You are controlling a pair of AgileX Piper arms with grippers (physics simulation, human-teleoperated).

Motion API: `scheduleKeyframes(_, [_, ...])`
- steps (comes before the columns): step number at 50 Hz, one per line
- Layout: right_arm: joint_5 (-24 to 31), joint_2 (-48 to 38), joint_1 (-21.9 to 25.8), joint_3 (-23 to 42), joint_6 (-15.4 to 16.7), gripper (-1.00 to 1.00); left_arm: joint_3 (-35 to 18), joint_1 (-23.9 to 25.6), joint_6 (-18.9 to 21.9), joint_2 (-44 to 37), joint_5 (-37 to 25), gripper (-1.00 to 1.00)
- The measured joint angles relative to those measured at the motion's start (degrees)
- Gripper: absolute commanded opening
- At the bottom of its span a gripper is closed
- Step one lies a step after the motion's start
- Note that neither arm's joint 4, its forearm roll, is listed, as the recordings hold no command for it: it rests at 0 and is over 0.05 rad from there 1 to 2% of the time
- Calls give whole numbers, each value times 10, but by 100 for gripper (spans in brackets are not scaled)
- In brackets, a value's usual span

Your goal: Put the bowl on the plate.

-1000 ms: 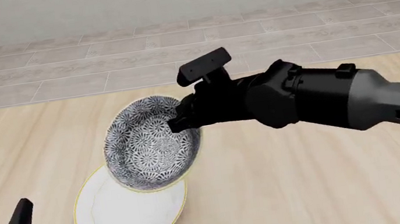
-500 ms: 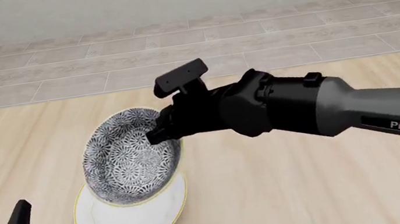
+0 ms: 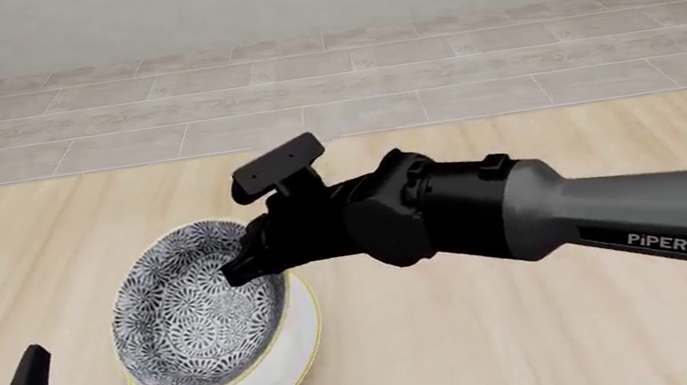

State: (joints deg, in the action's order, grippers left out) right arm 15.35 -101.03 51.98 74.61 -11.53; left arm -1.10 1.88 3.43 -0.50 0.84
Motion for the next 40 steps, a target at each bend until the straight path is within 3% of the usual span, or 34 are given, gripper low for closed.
scheduleKeyframes(40, [-28, -55, 0, -8, -22, -100, -2, -1, 0, 5, -4, 100])
